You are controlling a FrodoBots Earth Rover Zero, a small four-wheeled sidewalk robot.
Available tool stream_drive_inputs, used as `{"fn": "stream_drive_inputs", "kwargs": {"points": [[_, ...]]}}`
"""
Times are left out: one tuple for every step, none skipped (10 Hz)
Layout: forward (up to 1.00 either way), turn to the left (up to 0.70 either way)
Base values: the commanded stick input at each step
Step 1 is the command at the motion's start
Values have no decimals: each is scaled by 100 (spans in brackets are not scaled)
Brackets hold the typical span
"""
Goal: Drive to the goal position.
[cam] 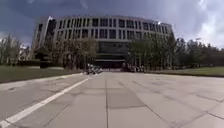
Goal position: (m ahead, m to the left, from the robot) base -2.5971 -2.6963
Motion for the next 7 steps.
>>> {"fn": "stream_drive_inputs", "kwargs": {"points": [[50,0],[50,0],[50,0],[50,0],[50,0],[50,0],[50,0]]}}
